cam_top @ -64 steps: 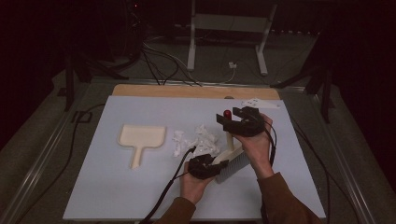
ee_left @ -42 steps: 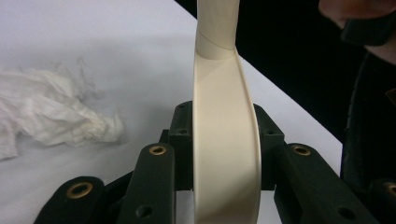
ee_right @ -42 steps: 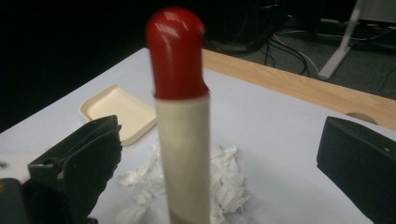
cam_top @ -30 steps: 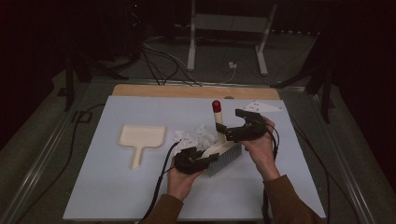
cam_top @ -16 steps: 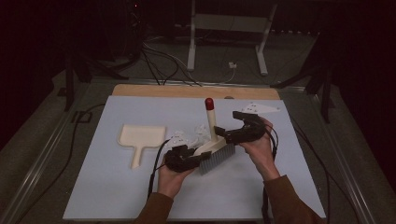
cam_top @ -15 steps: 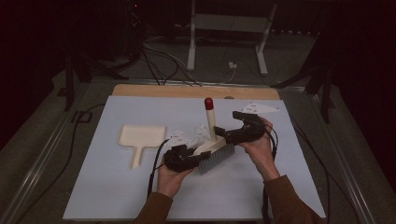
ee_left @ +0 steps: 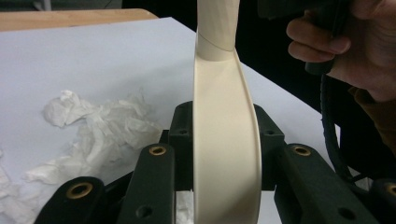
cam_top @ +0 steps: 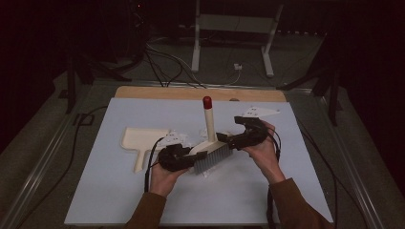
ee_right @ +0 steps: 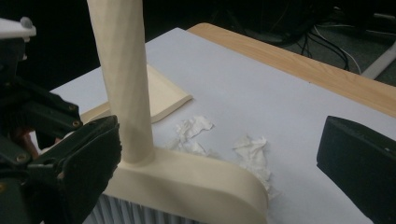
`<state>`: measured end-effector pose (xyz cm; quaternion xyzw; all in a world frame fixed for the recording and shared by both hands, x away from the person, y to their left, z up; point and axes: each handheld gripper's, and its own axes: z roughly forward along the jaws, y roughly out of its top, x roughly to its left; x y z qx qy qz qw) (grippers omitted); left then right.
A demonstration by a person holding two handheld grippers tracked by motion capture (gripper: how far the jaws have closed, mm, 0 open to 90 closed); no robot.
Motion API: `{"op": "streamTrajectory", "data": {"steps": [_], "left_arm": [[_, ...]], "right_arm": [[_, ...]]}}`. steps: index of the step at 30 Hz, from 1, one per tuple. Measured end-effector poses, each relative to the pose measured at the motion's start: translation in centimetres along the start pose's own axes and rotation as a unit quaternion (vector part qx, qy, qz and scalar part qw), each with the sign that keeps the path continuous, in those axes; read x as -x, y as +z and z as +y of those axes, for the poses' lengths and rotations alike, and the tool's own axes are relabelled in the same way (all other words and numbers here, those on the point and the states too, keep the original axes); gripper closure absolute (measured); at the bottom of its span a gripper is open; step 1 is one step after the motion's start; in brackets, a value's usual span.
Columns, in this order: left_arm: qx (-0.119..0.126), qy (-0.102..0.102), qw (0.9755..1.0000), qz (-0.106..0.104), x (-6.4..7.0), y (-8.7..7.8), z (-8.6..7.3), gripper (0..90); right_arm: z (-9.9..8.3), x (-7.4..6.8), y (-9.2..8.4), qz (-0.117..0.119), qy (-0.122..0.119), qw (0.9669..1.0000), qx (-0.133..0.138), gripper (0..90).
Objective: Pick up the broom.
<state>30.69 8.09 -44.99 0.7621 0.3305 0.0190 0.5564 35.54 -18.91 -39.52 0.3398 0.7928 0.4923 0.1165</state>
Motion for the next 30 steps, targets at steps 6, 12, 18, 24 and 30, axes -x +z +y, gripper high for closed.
{"op": "streamTrajectory", "data": {"steps": [6, 12, 18, 24, 30], "left_arm": [[0.003, -0.001, 1.0000, -0.002, -0.5, -0.6, 0.4, 69.4], [-0.006, 0.013, 0.9998, -0.011, -1.0, -1.1, 0.6, 69.4], [-0.014, 0.029, 0.9991, -0.026, -1.2, -1.4, 0.8, 69.4], [-0.015, 0.039, 0.9981, -0.044, -1.4, -1.6, 0.9, 69.4], [-0.017, 0.049, 0.9967, -0.062, -1.5, -1.8, 1.1, 69.4]], "right_arm": [[-0.1, 0.0, 0.4, 0.012, -0.006, 0.9998, -0.013, 0.0], [-0.2, 0.1, 1.0, 0.024, -0.012, 0.9993, -0.025, 0.0], [-0.2, 0.0, 1.6, 0.046, -0.023, 0.9982, -0.032, 0.0], [-0.4, -0.2, 2.0, 0.076, -0.046, 0.9954, -0.037, 0.2], [-0.4, -0.3, 2.0, 0.098, -0.061, 0.9921, -0.049, 2.9]]}}
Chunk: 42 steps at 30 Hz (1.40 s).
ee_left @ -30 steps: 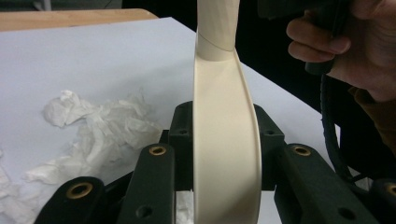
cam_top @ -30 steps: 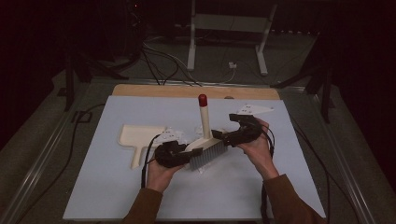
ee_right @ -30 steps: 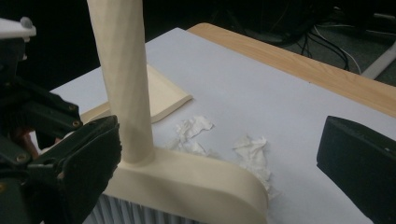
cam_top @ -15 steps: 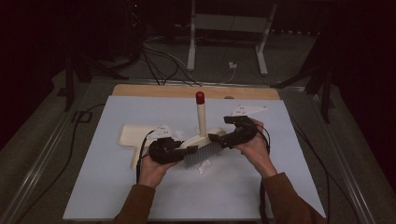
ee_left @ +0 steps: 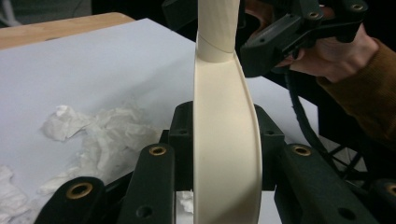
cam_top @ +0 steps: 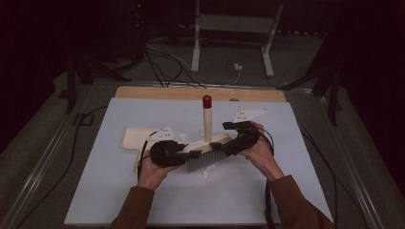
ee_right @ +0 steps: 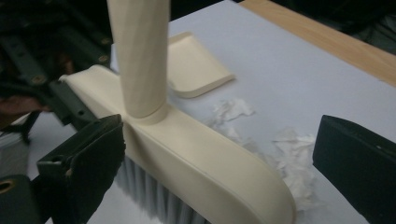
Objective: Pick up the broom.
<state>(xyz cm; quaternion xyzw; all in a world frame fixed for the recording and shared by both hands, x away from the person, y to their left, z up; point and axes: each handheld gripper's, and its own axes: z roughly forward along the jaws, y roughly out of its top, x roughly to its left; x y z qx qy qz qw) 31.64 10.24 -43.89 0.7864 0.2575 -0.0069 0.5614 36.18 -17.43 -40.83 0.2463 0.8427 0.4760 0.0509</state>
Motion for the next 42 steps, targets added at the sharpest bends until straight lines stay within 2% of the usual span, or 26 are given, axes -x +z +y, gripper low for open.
{"op": "streamTrajectory", "data": {"steps": [1, 2, 6, 9, 10, 11, 13, 18, 21, 24, 27, 30, 36, 40, 42], "left_arm": [[-0.001, 0.003, 1.0000, -0.004, 0.0, 0.0, 0.0, 69.4], [-0.001, 0.006, 0.9999, -0.009, 0.0, -0.1, 0.1, 69.4], [0.002, 0.012, 0.9996, -0.026, 0.1, -0.3, 0.2, 69.4], [-0.002, 0.017, 0.9990, -0.042, 0.0, -0.4, 0.1, 69.4], [-0.002, 0.019, 0.9986, -0.050, 0.0, -0.4, 0.1, 69.4], [-0.003, 0.020, 0.9982, -0.057, 0.0, -0.3, 0.1, 69.4], [-0.003, 0.024, 0.9975, -0.066, 0.1, -0.2, 0.1, 69.5], [-0.013, 0.028, 0.9968, -0.074, 0.1, 0.4, -0.1, 69.5], [-0.014, 0.024, 0.9967, -0.077, 0.1, 0.5, -0.1, 69.3], [-0.009, 0.021, 0.9970, -0.074, 0.0, 0.5, -0.1, 67.7], [-0.006, 0.012, 0.9980, -0.062, -0.1, 0.6, 0.0, 61.6], [-0.002, 0.004, 0.9986, -0.052, -0.1, 0.7, 0.0, 54.0], [0.005, -0.008, 0.9999, -0.009, 0.1, 1.1, 0.2, 43.6], [0.015, -0.017, 0.9997, 0.009, 0.1, 0.9, 0.2, 39.9], [0.025, -0.019, 0.9993, 0.021, 0.1, 0.6, 0.3, 34.3]], "right_arm": [[0.0, -0.1, 0.0, 0.016, -0.006, 0.9998, -0.007, 4.7], [0.0, -0.1, 0.0, 0.016, -0.006, 0.9998, -0.007, 4.7], [-0.2, 0.0, 0.2, 0.050, -0.010, 0.9984, -0.024, 8.5], [-0.4, 0.2, 0.2, 0.084, -0.013, 0.9958, -0.034, 15.8], [-0.6, 0.3, 0.1, 0.109, -0.020, 0.9930, -0.040, 19.4], [-0.6, 0.3, 0.1, 0.109, -0.020, 0.9930, -0.040, 19.4], [-0.8, 0.3, 0.1, 0.136, -0.027, 0.9893, -0.046, 23.6], [-1.1, 0.0, 0.3, 0.175, -0.052, 0.9807, -0.070, 43.5], [-1.2, 0.0, 0.4, 0.186, -0.061, 0.9776, -0.077, 51.3], [-1.3, 0.0, 0.4, 0.193, -0.064, 0.9756, -0.083, 54.6], [-1.5, -0.1, 0.4, 0.201, -0.070, 0.9730, -0.090, 61.2], [-1.6, -0.4, 0.4, 0.207, -0.072, 0.9718, -0.087, 66.6], [-1.5, -0.3, 0.4, 0.188, -0.065, 0.9762, -0.087, 67.4], [-1.5, -0.3, 0.4, 0.180, -0.061, 0.9778, -0.087, 67.4], [-1.4, -0.4, 0.4, 0.172, -0.064, 0.9791, -0.088, 67.4]]}}
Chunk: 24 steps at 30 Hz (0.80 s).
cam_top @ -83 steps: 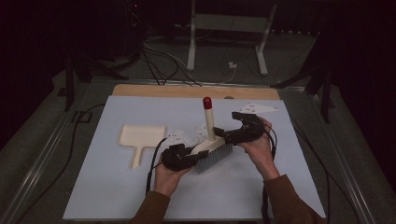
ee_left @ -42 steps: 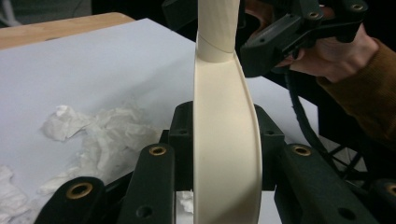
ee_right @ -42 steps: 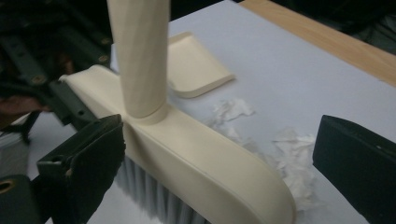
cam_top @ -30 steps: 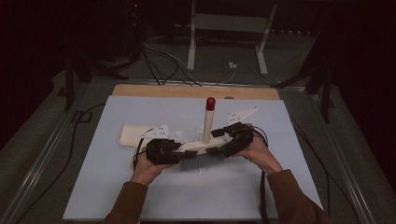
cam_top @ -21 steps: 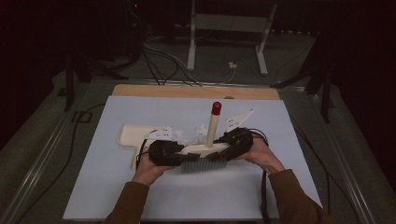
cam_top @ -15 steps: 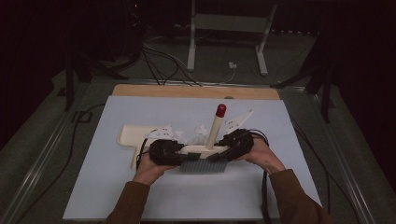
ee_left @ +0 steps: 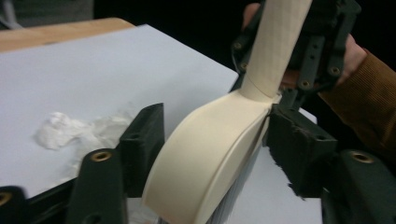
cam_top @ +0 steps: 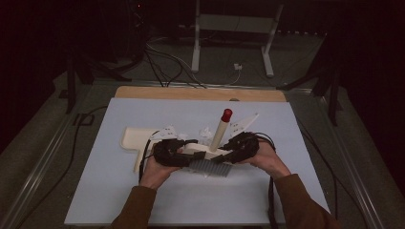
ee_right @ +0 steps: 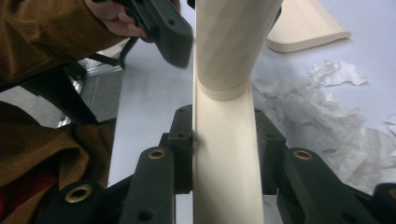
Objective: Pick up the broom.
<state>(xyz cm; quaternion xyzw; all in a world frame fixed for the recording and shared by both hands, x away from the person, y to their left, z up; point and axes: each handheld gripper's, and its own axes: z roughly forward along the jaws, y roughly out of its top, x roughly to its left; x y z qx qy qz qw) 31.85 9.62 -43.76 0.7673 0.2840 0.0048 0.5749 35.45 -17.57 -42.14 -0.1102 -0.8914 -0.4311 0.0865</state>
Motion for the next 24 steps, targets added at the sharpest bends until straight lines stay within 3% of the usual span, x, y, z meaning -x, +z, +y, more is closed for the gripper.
{"op": "streamTrajectory", "data": {"steps": [4, 7, 10, 14, 24], "left_arm": [[0.015, -0.005, 0.9990, 0.041, 0.2, -0.7, 0.2, 15.5], [0.022, -0.008, 0.9980, 0.059, 0.1, -1.2, 0.2, 1.5], [0.032, -0.016, 0.9968, 0.072, -0.2, -1.6, 0.3, 0.4], [0.031, -0.011, 0.9954, 0.090, -0.1, -1.9, 0.3, 0.4], [0.048, -0.014, 0.9886, 0.142, -0.5, -3.8, -0.2, 0.4]], "right_arm": [[-0.2, 0.2, -0.2, -0.018, 0.008, 0.9998, -0.004, 67.4], [-0.4, 0.3, -0.4, -0.028, 0.015, 0.9995, -0.002, 67.4], [-0.5, 0.3, -0.7, -0.035, 0.019, 0.9992, 0.001, 67.4], [-0.6, 0.5, -1.1, -0.050, 0.035, 0.9981, 0.009, 67.5], [-0.8, 0.5, -1.9, -0.082, 0.047, 0.9952, 0.024, 67.5]]}}
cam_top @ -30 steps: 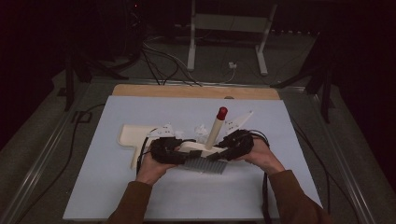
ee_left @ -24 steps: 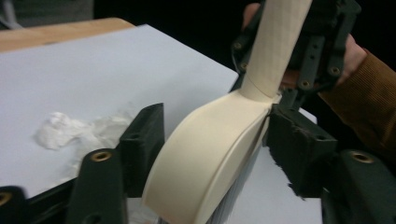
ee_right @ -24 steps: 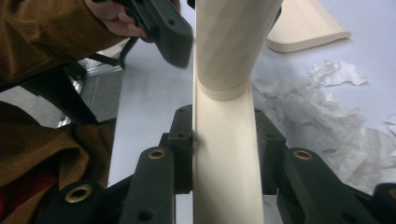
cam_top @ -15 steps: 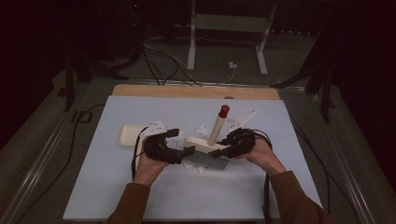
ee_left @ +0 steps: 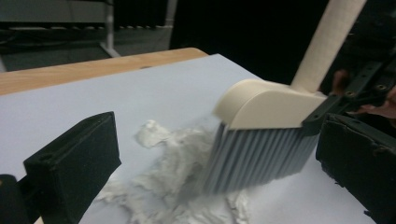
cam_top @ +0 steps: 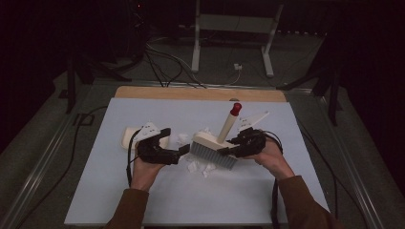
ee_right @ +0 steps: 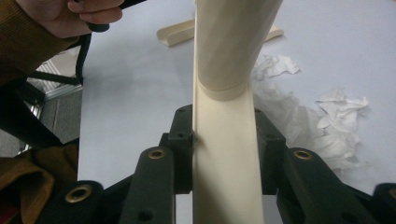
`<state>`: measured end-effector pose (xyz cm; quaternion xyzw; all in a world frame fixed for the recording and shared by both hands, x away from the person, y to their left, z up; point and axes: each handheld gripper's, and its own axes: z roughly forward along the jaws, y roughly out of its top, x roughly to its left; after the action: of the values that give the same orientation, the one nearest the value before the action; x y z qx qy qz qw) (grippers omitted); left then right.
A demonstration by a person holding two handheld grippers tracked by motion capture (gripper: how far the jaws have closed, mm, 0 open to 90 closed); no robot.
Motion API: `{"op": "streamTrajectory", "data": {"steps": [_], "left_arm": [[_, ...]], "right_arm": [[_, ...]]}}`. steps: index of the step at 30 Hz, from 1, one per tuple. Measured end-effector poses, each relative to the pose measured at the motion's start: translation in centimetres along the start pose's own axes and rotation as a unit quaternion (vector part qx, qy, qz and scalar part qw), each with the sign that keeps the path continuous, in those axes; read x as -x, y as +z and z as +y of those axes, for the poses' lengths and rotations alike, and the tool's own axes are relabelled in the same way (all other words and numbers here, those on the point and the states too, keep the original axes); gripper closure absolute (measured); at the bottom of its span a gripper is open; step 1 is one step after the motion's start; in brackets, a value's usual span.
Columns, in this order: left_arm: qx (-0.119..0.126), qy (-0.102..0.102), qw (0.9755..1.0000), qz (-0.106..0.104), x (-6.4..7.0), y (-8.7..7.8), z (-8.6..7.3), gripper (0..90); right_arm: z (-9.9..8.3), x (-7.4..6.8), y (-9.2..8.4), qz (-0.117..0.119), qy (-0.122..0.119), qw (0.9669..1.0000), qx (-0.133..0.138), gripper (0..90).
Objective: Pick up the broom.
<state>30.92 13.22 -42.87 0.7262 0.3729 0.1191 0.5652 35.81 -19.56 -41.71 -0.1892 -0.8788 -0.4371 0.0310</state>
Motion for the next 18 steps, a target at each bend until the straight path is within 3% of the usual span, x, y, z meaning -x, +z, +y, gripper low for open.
{"op": "streamTrajectory", "data": {"steps": [9, 18], "left_arm": [[0.001, -0.009, 0.9987, 0.051, -1.1, -1.7, -0.7, 0.4], [-0.005, -0.016, 0.9945, 0.103, -2.2, -3.2, -1.7, 0.4]], "right_arm": [[0.0, 0.1, -0.6, -0.028, 0.013, 0.9995, 0.006, 67.5], [-0.1, 0.2, -0.8, -0.053, 0.029, 0.9980, 0.014, 67.4]]}}
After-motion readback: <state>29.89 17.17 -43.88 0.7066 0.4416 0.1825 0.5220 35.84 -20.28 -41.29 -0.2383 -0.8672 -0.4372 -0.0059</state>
